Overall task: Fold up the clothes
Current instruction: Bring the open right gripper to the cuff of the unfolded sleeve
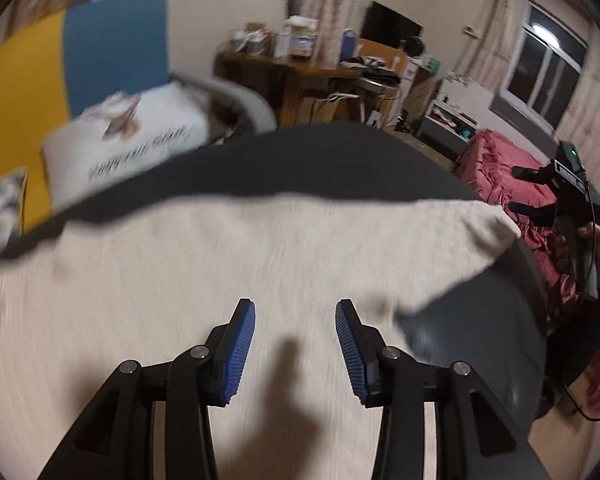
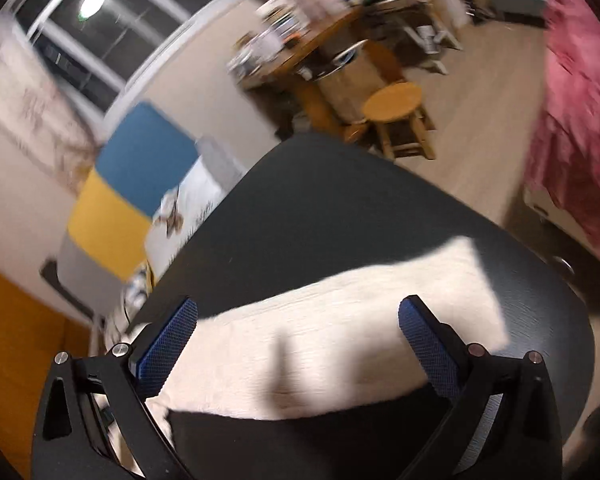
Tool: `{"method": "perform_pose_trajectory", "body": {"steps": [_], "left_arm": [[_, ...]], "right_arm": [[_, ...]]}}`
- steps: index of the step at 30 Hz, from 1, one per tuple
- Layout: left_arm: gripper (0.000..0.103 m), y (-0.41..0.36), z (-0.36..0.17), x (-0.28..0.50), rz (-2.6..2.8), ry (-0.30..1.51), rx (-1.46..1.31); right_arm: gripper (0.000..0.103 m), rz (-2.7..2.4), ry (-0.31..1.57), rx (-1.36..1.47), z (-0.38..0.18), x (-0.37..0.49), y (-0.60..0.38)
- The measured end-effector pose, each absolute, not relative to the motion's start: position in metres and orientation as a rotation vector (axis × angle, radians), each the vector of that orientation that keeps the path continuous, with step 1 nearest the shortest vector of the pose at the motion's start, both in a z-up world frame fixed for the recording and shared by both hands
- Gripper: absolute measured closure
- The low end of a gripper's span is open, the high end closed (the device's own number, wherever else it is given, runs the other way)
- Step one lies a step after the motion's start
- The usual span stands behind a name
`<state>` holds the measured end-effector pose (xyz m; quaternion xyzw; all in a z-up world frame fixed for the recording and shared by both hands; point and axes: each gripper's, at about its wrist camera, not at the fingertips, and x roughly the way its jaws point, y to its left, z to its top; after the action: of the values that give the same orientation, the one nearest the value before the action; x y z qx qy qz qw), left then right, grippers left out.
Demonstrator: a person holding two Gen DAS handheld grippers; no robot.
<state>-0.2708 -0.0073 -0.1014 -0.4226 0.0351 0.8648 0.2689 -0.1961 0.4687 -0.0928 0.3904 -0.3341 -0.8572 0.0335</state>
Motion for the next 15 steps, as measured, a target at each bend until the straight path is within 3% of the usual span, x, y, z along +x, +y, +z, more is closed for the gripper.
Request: {"method": "perform_pose_trajectory", "body": {"steps": [9,15], "left_arm": [[0.061,0.017,-0.142,-0.325,2.347,0.102,-1.286],[0.061,0.024,-0.127,-0.319,2.347,0.103,-1.242]], "right_arm": [[0.001,-2.608,-0.949,1.339,-0.129,-0.243,0.459],[0.004,-2.608,-0.952,1.345,-0.118,-0.242,0.454]]}}
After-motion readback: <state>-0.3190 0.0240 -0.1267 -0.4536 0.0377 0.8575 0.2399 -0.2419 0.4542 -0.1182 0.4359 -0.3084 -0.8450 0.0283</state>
